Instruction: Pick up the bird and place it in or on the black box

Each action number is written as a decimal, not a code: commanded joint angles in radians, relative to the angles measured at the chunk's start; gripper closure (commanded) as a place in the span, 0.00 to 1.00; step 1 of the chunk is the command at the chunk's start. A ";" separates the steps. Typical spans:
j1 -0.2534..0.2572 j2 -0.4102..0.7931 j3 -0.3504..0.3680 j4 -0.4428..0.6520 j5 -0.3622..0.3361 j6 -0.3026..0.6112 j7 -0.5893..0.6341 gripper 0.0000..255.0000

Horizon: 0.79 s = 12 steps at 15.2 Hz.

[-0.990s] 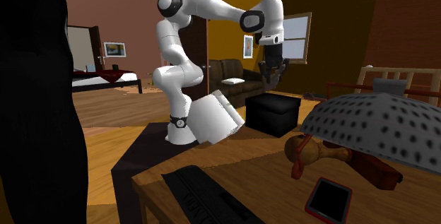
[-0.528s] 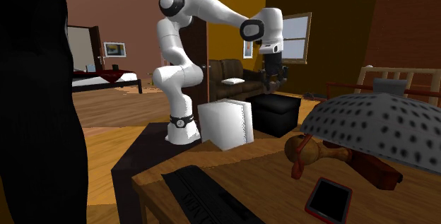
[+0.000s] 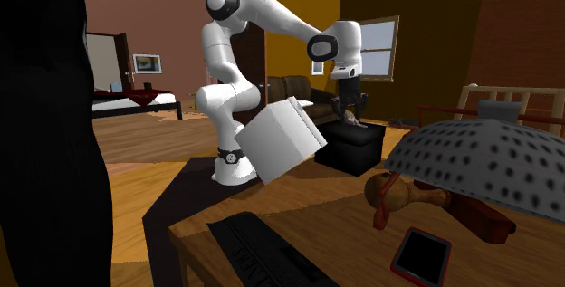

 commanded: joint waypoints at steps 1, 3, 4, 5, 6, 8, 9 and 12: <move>0.000 0.001 0.001 -0.001 0.000 0.002 0.000 1.00; 0.000 0.001 0.001 -0.001 0.000 0.002 0.000 1.00; 0.000 0.001 0.001 -0.001 0.000 0.002 0.000 1.00; 0.000 0.001 0.001 -0.001 0.000 0.002 0.000 0.00; 0.000 0.001 0.001 -0.001 0.000 0.002 0.000 0.00; 0.000 0.001 0.001 -0.001 0.000 0.002 0.000 0.00; 0.000 0.001 0.001 -0.001 0.000 0.002 0.000 0.00; 0.004 -0.042 -0.033 0.034 -0.004 -0.077 -0.004 0.00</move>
